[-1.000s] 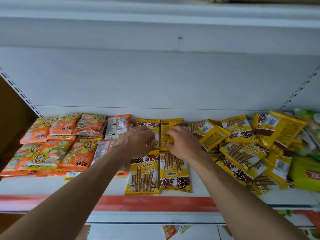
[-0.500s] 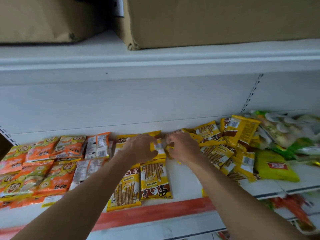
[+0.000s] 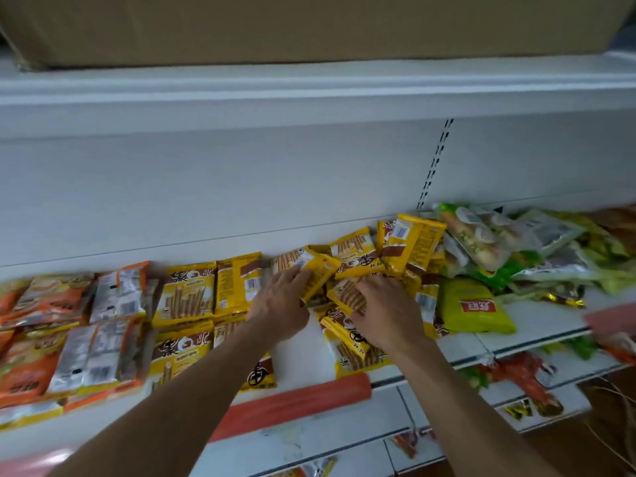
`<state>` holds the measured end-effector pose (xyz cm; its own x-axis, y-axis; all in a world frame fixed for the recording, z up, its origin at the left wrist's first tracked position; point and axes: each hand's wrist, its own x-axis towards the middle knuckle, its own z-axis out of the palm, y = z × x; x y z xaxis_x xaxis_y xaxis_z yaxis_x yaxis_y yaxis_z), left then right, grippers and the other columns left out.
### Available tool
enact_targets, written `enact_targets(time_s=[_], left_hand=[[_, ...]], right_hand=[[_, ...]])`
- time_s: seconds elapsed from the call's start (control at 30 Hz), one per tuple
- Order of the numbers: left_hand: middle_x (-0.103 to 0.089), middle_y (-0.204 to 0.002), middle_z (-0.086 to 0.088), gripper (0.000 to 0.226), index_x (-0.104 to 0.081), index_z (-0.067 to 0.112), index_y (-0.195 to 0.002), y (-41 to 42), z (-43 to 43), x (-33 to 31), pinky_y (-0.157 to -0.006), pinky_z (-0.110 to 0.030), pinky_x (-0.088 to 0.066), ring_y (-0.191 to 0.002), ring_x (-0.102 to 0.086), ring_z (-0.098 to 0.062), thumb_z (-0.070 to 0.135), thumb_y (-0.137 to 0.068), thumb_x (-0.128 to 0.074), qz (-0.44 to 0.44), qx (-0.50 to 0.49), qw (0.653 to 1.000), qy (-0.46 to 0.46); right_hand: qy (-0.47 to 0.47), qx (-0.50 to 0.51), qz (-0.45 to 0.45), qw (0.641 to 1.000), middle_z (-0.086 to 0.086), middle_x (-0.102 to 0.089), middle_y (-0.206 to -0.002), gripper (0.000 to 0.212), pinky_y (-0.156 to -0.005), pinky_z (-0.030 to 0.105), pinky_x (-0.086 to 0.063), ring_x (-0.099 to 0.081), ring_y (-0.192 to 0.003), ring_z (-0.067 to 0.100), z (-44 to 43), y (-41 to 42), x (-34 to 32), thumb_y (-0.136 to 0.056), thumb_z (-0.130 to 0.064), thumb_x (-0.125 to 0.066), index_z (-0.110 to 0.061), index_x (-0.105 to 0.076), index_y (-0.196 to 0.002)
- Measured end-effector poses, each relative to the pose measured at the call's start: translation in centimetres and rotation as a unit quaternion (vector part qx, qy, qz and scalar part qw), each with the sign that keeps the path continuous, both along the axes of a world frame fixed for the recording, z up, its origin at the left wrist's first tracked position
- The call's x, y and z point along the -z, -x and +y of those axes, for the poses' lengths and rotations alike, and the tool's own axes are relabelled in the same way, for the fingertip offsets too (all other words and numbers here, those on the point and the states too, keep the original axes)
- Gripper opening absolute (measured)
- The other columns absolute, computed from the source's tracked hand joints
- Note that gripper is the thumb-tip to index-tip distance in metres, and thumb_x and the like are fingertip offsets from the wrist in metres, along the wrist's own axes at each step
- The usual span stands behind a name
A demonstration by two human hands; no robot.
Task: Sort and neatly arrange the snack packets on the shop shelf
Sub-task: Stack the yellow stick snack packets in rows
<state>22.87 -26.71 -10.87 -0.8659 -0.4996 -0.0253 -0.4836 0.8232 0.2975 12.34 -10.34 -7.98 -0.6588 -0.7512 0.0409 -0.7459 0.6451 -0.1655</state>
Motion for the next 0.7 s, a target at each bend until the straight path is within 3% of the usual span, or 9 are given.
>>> enact_targets(time_s=[0.07, 0.17, 0.27, 0.37, 0.47, 0.5, 0.57, 0.63, 0.7], left_hand=[[-0.027, -0.159, 0.003, 0.072, -0.024, 0.031, -0.152, 0.0, 0.3, 0.0, -0.112, -0.040, -0.035, -0.143, -0.029, -0.024, 0.024, -0.087, -0.054, 0.034, -0.013, 0.999, 0.010], [-0.055, -0.139, 0.000, 0.059, -0.038, 0.034, -0.146, -0.1, 0.3, -0.4, -0.088, -0.034, -0.049, -0.117, -0.057, -0.026, 0.027, -0.089, -0.053, 0.111, -0.059, 0.992, 0.015], [-0.069, -0.106, 0.001, 0.044, -0.053, 0.033, -0.131, -0.6, 0.3, -2.0, -0.063, -0.025, -0.048, -0.087, -0.065, -0.015, 0.024, -0.089, -0.059, 0.231, -0.118, 0.961, -0.097], [-0.067, -0.089, 0.011, 0.030, -0.055, 0.033, -0.110, -2.1, 0.4, -3.9, -0.051, -0.015, -0.048, -0.066, -0.062, 0.003, 0.020, -0.085, -0.066, 0.340, -0.183, 0.876, -0.289], [-0.069, -0.092, -0.001, 0.030, -0.059, 0.028, -0.104, -4.2, 0.2, -5.0, -0.068, -0.027, -0.056, -0.078, -0.067, -0.013, 0.006, -0.084, -0.064, 0.395, -0.246, 0.769, -0.437], [-0.070, -0.094, -0.003, 0.029, -0.061, 0.023, -0.105, -5.2, -0.1, -5.2, -0.069, -0.029, -0.055, -0.080, -0.067, -0.016, 0.002, -0.084, -0.062, 0.410, -0.259, 0.730, -0.482], [-0.069, -0.098, -0.006, 0.025, -0.064, 0.016, -0.108, -7.5, -0.5, -5.3, -0.070, -0.029, -0.050, -0.083, -0.065, -0.018, 0.003, -0.087, -0.061, 0.430, -0.269, 0.658, -0.556], [-0.066, -0.096, -0.007, 0.024, -0.061, 0.013, -0.112, -10.4, -0.8, -5.0, -0.071, -0.028, -0.045, -0.081, -0.061, -0.017, 0.007, -0.089, -0.057, 0.449, -0.266, 0.599, -0.607], [-0.066, -0.095, -0.008, 0.030, -0.060, 0.010, -0.113, -13.4, -0.9, -4.5, -0.073, -0.029, -0.044, -0.080, -0.061, -0.018, 0.002, -0.086, -0.051, 0.491, -0.251, 0.551, -0.627]], right_hand=[[0.031, -0.006, 0.008, 0.999, -0.002, -0.053, -0.127, 0.040, -0.092, 0.035, -0.045, -0.045, -0.121, 0.022, 0.2, 0.0, 0.2, -0.090, -0.037, -0.059, -0.023, -0.051, -0.127], [0.096, -0.021, 0.016, 0.995, -0.007, -0.064, -0.106, 0.023, -0.073, 0.028, -0.044, -0.058, -0.101, 0.017, 0.4, 0.0, -0.6, -0.091, -0.034, -0.057, -0.025, -0.062, -0.112], [0.147, -0.005, 0.025, 0.989, -0.008, -0.067, -0.082, 0.019, -0.056, 0.027, -0.035, -0.060, -0.073, 0.015, 0.6, 0.2, -2.4, -0.091, -0.034, -0.054, -0.026, -0.068, -0.102], [0.246, 0.019, -0.050, 0.968, -0.007, -0.062, -0.062, 0.021, -0.046, 0.027, -0.037, -0.053, -0.051, 0.010, 0.5, -0.1, -4.2, -0.092, -0.034, -0.054, -0.026, -0.070, -0.104], [0.331, 0.019, -0.186, 0.925, -0.009, -0.058, -0.056, 0.015, -0.044, 0.026, -0.035, -0.052, -0.047, 0.009, 0.2, -1.4, -5.0, -0.092, -0.034, -0.053, -0.031, -0.067, -0.096], [0.360, 0.015, -0.239, 0.902, -0.005, -0.061, -0.061, 0.014, -0.048, 0.027, -0.041, -0.058, -0.052, 0.014, 0.1, -2.2, -4.9, -0.092, -0.034, -0.053, -0.033, -0.067, -0.095], [0.415, 0.014, -0.339, 0.844, 0.007, -0.067, -0.078, 0.019, -0.066, 0.047, -0.058, -0.066, -0.077, 0.034, -0.4, -4.2, -4.4, -0.094, -0.029, -0.057, -0.042, -0.070, -0.091], [0.439, 0.016, -0.394, 0.807, 0.001, -0.073, -0.091, 0.026, -0.086, 0.053, -0.055, -0.069, -0.088, 0.027, -0.7, -6.3, -3.2, -0.095, -0.023, -0.060, -0.045, -0.072, -0.090], [0.433, 0.010, -0.411, 0.802, -0.009, -0.074, -0.102, 0.027, -0.087, 0.043, -0.055, -0.070, -0.093, 0.013, -0.9, -8.3, -1.6, -0.094, -0.025, -0.061, -0.051, -0.070, -0.095]])
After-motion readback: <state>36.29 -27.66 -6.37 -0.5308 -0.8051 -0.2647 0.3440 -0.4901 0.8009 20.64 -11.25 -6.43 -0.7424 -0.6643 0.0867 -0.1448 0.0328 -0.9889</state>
